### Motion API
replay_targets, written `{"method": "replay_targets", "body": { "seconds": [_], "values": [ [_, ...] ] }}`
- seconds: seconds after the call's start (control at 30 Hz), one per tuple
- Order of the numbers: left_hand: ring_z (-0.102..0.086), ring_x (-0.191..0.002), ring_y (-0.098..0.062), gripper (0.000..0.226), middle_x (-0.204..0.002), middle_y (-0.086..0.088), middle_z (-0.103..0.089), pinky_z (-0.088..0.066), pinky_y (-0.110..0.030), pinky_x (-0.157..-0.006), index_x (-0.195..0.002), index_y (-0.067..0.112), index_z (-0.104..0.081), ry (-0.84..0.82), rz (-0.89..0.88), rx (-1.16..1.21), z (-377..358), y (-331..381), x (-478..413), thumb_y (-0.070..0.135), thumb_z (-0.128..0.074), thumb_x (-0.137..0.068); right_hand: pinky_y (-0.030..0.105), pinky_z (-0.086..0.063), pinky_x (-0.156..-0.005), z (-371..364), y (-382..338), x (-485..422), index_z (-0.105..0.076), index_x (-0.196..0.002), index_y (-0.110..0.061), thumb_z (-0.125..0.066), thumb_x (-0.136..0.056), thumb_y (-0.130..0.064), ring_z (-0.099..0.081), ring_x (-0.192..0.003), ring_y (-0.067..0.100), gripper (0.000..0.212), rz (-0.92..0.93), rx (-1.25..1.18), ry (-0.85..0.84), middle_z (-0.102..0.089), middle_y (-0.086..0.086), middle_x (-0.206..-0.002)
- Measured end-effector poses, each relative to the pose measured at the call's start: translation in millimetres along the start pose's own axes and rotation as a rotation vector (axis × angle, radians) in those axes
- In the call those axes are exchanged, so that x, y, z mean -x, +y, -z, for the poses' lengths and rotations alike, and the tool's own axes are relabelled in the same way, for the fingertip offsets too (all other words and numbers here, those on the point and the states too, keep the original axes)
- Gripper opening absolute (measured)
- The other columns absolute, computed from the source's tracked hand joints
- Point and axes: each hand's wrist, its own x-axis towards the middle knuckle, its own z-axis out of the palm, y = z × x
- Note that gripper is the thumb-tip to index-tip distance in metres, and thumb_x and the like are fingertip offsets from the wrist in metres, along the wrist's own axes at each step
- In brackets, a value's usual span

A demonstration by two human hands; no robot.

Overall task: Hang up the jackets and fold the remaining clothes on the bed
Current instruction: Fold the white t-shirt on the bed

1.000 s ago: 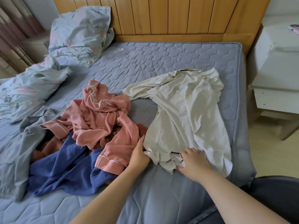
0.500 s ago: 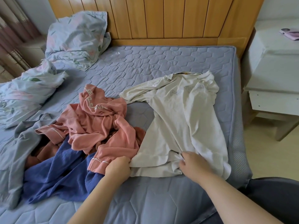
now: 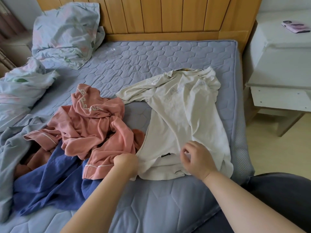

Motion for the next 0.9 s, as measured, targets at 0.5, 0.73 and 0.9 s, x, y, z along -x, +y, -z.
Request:
{"method": "replay_targets", "body": {
  "seconds": [0.5, 0.73, 0.9],
  "values": [
    [0.005, -0.147, -0.020, 0.059, -0.161, -0.001, 0.001, 0.000, -0.046, -0.118, -0.153, 0.029, -0.001, 0.496, -0.246, 0.875, 110, 194, -124, 0.039, -0.026, -0.100, 0.040, -0.040, -0.095, 39, 128, -71, -0.041, -0.134, -0.005, -0.045, -0.095, -0.024, -0.044, -0.122, 0.032, 0.043, -0.771, 0.026, -0.065, -0.047, 0.014, -0.133],
    [0.004, -0.147, -0.025, 0.068, -0.160, -0.011, 0.001, 0.002, -0.047, -0.118, -0.153, 0.025, -0.001, 0.670, -0.093, 0.570, 95, 224, -165, 0.045, -0.026, -0.093, 0.027, -0.036, -0.062, 27, 212, -165, -0.051, -0.073, -0.012, -0.044, -0.094, -0.019, -0.048, -0.080, 0.022, 0.023, -0.945, -0.426, 0.065, -0.049, 0.001, -0.073],
    [0.000, -0.147, -0.026, 0.075, -0.160, -0.013, -0.007, 0.004, -0.046, -0.116, -0.153, 0.023, -0.010, 0.676, -0.086, 0.536, 97, 224, -170, 0.048, -0.011, -0.082, 0.038, -0.048, -0.076, 11, 235, -231, -0.062, -0.092, -0.001, -0.049, -0.092, -0.030, -0.061, -0.092, 0.032, 0.032, -1.135, -0.717, 0.145, -0.063, 0.015, -0.095]
  ]
}}
